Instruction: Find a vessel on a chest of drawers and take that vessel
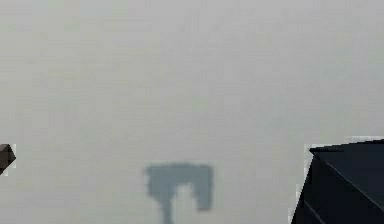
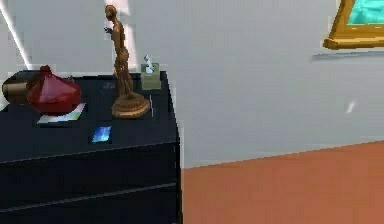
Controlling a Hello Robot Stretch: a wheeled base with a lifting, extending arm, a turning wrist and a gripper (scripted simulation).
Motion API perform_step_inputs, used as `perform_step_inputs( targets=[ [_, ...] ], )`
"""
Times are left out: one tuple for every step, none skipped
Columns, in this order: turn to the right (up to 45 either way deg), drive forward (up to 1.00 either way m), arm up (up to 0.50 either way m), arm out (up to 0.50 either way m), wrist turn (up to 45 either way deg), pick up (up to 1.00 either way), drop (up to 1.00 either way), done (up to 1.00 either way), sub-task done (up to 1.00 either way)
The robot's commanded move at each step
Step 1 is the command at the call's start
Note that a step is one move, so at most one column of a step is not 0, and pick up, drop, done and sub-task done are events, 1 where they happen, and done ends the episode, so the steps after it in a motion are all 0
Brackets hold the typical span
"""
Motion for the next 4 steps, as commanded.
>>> perform_step_inputs(
  targets=[
    [-27.0, 0.0, 0.0, 0.0, 0.0, 0.0, 0.0, 0.0, 0.0],
    [0.0, 0.0, 0.5, 0.0, 0.0, 0.0, 0.0, 0.0, 0.0],
    [0.0, 0.0, 0.38, 0.0, 0.0, 0.0, 0.0, 0.0, 0.0],
    [0.0, 0.0, 0.0, 0.5, 0.0, 0.0, 0.0, 0.0, 0.0]
  ],
)
